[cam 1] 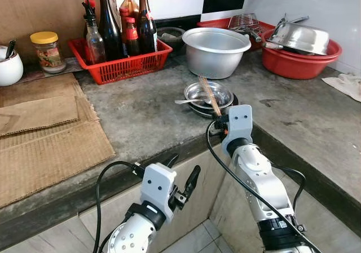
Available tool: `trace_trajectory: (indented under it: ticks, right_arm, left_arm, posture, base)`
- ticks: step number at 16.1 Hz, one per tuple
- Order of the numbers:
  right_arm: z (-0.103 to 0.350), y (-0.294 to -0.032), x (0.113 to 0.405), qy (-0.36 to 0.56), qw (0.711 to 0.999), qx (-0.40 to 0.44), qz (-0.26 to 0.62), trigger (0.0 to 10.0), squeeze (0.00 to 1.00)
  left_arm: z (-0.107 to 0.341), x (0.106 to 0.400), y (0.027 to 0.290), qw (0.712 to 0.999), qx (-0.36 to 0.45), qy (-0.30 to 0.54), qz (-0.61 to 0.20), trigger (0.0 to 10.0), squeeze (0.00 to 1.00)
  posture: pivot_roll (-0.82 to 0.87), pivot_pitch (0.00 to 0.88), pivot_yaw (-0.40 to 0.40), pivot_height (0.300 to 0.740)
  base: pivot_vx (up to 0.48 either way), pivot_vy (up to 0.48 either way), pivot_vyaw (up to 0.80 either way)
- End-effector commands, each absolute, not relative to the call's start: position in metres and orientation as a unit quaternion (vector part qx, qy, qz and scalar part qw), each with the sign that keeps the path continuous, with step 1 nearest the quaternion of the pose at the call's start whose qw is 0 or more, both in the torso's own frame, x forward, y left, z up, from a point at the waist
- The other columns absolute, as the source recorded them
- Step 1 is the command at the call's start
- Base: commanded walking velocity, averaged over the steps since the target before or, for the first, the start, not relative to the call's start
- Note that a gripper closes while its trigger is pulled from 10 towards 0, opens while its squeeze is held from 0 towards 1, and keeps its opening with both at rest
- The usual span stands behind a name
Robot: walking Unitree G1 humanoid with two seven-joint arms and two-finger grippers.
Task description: Kitchen organization
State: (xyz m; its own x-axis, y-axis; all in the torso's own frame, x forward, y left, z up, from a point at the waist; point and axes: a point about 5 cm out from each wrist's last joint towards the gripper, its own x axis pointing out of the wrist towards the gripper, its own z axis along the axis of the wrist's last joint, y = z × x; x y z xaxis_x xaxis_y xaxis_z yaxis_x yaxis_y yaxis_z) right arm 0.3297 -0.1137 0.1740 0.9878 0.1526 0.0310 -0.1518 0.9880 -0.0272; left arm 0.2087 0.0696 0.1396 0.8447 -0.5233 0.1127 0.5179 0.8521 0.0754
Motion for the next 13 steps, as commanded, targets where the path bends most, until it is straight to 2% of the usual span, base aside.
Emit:
trace_trajectory:
  ticks: [1, 6, 10, 13]
  right_arm:
    - [0.178, -0.116, 0.332, -0.025, 0.997, -0.01, 0.074, 0.0, 0.0]
    - [0.182, -0.116, 0.332, -0.033, 0.997, -0.004, 0.068, 0.0, 0.0]
    - [0.222, -0.119, 0.319, -0.133, 0.99, 0.026, 0.037, 0.0, 0.0]
    - [0.226, -0.121, 0.307, -0.153, 0.988, 0.018, 0.027, 0.0, 0.0]
  left_arm:
    - [0.142, 0.209, 0.07, 0.961, 0.025, -0.071, -0.268, 10.0, 0.0]
    - [0.142, 0.209, 0.07, 0.961, 0.026, -0.07, -0.267, 10.0, 0.0]
    - [0.146, 0.212, 0.071, 0.961, 0.025, -0.079, -0.264, 10.0, 0.0]
    - [0.148, 0.213, 0.071, 0.961, 0.024, -0.081, -0.264, 10.0, 0.0]
  posture:
    - [0.07, 0.032, -0.091, 0.74]
    - [0.07, 0.033, -0.089, 0.74]
    - [0.07, 0.027, -0.087, 0.74]
    - [0.06, 0.024, -0.084, 0.74]
  base:
    - [0.0, 0.0, 0.0]
    - [0.0, 0.0, 0.0]
    - [0.0, 0.0, 0.0]
    - [0.0, 0.0, 0.0]
